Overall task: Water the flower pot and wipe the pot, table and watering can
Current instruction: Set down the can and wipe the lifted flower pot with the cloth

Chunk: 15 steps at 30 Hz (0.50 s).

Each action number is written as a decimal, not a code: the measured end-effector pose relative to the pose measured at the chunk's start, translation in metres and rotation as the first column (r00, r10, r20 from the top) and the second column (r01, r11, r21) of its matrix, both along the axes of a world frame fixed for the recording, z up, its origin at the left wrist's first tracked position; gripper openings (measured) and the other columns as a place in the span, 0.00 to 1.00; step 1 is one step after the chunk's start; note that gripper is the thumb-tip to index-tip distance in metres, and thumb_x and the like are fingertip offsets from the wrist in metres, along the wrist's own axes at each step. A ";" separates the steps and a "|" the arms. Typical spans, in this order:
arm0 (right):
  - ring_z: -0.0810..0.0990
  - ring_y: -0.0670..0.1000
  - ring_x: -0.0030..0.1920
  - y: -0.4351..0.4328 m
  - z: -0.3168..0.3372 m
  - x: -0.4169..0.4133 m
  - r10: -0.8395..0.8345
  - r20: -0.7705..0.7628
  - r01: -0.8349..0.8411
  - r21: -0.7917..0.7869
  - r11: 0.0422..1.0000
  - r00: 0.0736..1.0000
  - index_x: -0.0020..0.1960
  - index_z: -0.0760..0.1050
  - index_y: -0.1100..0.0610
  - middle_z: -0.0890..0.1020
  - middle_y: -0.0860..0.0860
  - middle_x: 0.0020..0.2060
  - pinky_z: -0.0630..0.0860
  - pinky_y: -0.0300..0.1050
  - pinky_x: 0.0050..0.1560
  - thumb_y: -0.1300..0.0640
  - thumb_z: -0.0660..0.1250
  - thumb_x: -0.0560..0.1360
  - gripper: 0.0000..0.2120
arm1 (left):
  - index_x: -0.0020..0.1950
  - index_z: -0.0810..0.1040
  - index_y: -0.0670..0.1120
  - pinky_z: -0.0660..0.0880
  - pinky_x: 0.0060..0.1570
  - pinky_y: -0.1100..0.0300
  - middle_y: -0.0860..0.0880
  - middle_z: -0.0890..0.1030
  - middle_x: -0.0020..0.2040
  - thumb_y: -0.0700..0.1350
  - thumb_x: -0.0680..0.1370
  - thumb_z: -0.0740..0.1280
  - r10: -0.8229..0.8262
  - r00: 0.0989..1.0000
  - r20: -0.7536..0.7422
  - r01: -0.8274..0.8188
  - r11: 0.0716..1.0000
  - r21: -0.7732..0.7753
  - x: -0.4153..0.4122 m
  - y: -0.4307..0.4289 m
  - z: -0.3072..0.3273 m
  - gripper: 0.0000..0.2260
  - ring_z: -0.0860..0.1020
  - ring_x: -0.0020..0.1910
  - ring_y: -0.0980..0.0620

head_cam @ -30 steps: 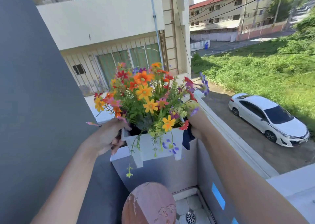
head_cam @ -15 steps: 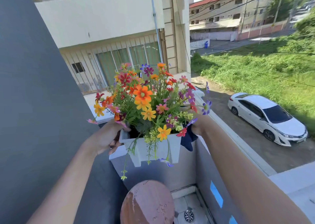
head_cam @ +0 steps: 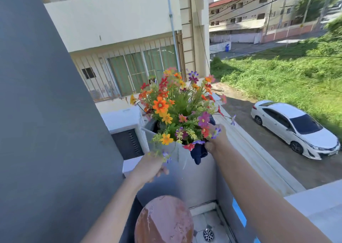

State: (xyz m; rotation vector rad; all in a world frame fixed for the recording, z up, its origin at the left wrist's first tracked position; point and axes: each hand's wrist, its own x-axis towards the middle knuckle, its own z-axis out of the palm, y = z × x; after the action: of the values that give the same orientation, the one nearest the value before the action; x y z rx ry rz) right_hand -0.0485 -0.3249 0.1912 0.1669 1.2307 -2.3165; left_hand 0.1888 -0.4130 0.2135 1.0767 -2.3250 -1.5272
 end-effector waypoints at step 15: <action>0.79 0.53 0.41 0.040 0.051 0.066 0.167 -0.332 -0.127 0.140 0.982 0.928 0.53 0.79 0.54 0.82 0.54 0.43 0.74 0.46 0.43 0.57 0.79 0.73 0.13 | 0.45 0.77 0.46 0.65 0.26 0.60 0.40 0.80 0.38 0.55 0.82 0.62 0.101 0.977 -0.185 0.009 0.856 0.516 -0.023 -0.007 0.000 0.14 0.73 0.28 0.49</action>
State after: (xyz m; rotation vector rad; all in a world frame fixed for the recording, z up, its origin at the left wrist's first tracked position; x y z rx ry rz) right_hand 0.0178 -0.2850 0.2425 -0.2949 1.4913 -2.2033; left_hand 0.1661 -0.4198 0.2139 0.9963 -1.7762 -2.1982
